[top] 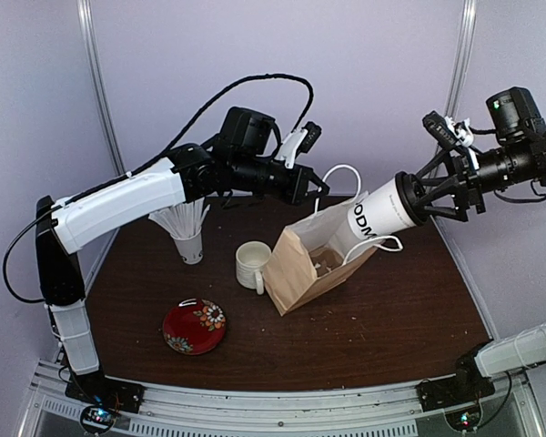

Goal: Pack the takeout coffee

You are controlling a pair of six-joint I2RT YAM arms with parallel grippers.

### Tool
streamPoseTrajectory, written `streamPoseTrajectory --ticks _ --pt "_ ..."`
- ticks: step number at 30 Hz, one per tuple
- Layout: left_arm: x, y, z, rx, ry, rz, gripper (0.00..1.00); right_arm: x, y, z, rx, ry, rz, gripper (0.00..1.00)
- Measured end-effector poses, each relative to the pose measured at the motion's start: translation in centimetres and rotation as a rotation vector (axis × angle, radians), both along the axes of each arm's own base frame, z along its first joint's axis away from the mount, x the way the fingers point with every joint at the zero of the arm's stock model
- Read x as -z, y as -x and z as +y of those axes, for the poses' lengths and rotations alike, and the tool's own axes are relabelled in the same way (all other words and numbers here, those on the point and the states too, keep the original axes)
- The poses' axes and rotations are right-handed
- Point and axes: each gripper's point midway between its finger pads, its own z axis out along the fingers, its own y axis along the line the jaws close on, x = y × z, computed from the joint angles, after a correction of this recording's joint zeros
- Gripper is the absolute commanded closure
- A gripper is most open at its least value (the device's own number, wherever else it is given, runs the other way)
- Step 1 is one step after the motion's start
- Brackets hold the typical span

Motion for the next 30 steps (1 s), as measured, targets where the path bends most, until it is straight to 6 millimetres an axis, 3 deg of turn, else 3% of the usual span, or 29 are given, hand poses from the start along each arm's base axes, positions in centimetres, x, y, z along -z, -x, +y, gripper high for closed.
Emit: streamPoseTrajectory --ticks 12,17,22,30 --pt "-0.3 -0.3 0.0 -0.004 0.005 -0.027 1.0 -1.1 -4.8 0.3 0.07 0.053 -0.113 0.54" --pt "-0.5 -0.4 0.0 -0.01 0.002 -0.042 1.0 1.1 -6.1 1.0 0.044 0.116 -0.101 0.54" --pt "-1.0 -0.4 0.2 -0.009 -0.002 -0.057 0.99 4.2 -5.8 1.9 -0.01 0.219 -0.11 0.54" --pt "-2.3 -0.3 0.4 0.002 -0.007 -0.089 0.56 8.0 -3.7 3.7 -0.133 0.391 -0.16 0.55"
